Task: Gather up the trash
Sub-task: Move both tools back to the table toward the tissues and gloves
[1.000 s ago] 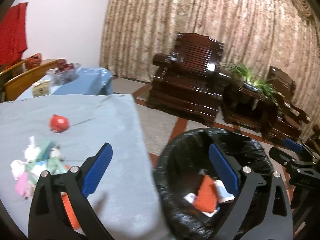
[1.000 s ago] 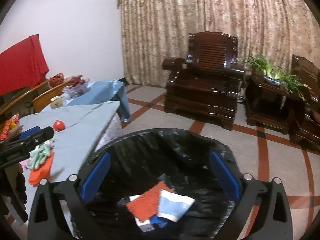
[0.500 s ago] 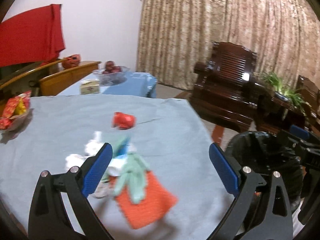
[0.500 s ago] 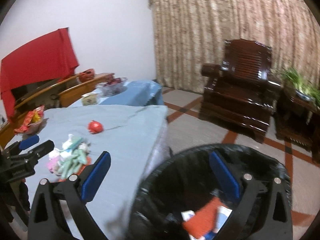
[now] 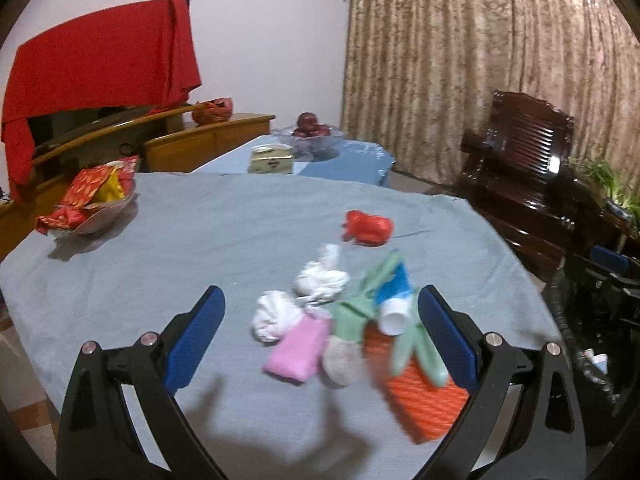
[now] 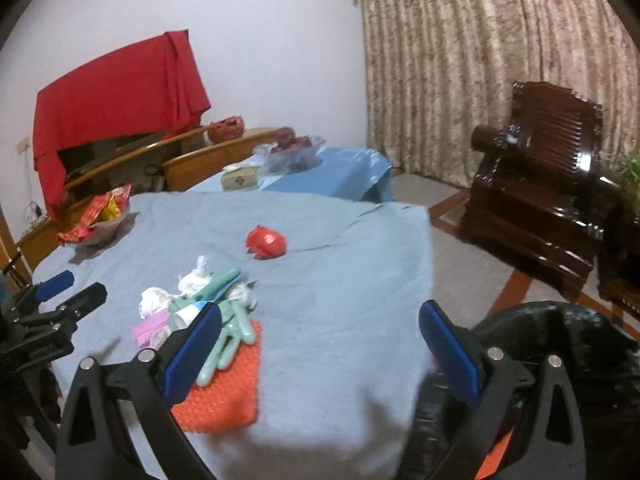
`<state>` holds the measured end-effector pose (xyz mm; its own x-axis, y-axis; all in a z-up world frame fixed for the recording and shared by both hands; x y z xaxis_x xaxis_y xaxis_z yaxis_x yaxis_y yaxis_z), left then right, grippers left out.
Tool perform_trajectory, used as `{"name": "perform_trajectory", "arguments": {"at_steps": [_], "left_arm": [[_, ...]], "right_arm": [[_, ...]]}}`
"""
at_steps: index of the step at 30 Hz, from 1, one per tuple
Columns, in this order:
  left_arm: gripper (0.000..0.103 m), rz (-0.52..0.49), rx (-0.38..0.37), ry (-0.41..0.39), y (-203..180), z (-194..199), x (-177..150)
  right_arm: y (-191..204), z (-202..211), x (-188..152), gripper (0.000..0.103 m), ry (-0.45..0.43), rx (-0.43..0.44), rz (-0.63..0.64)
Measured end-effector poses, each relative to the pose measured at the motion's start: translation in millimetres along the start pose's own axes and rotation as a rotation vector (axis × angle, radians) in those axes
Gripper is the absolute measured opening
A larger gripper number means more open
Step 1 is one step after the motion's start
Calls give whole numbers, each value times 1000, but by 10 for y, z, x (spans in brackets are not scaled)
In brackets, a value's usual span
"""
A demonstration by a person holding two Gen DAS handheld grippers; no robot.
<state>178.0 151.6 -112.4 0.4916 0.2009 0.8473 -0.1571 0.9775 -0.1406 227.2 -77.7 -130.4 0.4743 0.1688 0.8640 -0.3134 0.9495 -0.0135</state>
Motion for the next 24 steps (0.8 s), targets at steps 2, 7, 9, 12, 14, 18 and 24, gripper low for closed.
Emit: {"name": "perform_trajectory", "arguments": {"at_steps": [2,7,9,12,14,18,24], "left_arm": [[94,5,15,6,107,-69,-2],[94,21,32,30,305,-271,-12],[94,25,37,50,386,-369,-44],[85,31,39,82,454,-519,-90],[84,34,41,106,496,-624,-118],[80,55,35,141,564,-806,-170],[65,67,9,214,590,-1071,-257]], "right_arm": [[94,-112,-9,91,17,11,6],[277,-367,-25,81,54,26,8],[348,-477,-26,77,69,30,15],[429,-599,-43,71,84,30,27],[458,-654,-59,68,94,36,31],[539,-764,-69,66,112,46,38],[586,-854,-52,66,118,53,58]]}}
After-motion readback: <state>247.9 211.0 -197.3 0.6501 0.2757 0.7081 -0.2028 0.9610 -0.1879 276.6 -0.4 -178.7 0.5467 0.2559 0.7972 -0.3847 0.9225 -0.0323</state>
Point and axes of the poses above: each gripper's, at about its wrist camera, not at the fingertips, and z roughly against the way its jaws point, y to its left, x to its top, the point moved 4 cm from there along -z, roughly the way its jaws point, and after that the axes turned 8 degrees about z, right-handed, at the moved point
